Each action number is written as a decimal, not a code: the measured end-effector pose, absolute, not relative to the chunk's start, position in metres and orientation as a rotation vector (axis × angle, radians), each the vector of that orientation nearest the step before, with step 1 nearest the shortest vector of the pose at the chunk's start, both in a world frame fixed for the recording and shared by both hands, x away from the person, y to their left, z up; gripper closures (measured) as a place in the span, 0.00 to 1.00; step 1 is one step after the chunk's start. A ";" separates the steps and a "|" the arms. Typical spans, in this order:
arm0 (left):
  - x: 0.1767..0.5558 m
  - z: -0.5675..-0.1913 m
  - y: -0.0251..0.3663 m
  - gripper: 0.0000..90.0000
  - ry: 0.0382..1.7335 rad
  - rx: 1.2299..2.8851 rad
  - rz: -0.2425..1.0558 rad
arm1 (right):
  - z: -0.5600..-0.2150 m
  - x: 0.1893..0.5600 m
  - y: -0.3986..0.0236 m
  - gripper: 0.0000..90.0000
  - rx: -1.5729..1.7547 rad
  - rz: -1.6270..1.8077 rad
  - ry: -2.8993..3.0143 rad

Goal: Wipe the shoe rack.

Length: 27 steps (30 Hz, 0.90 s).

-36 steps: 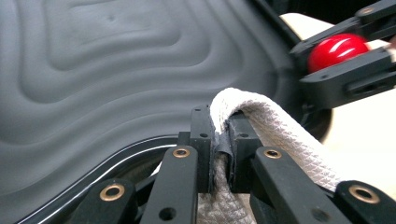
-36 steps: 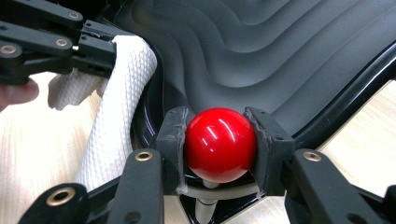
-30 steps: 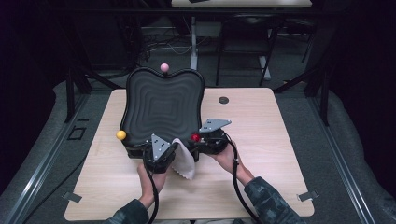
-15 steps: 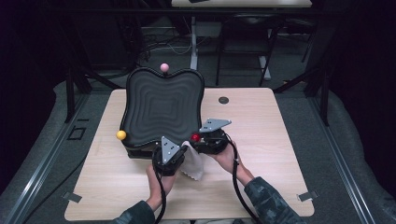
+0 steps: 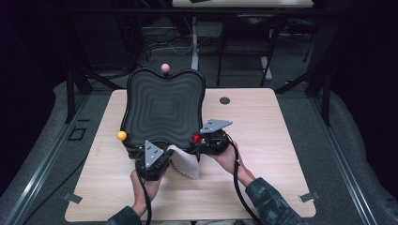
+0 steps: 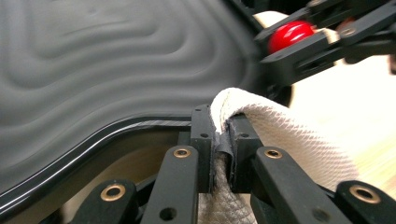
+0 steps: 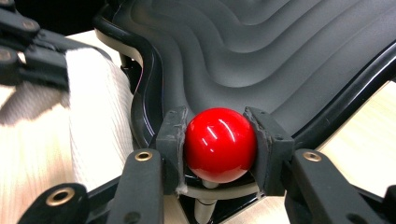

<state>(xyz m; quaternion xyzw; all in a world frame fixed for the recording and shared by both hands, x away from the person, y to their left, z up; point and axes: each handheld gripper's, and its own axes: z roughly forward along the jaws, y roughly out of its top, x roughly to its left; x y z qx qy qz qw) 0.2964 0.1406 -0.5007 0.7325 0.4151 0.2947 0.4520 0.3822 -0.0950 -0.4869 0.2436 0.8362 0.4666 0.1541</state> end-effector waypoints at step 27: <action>0.273 -0.501 0.228 0.93 1.205 1.828 0.737 | -0.484 0.382 -0.102 0.67 0.722 1.287 2.386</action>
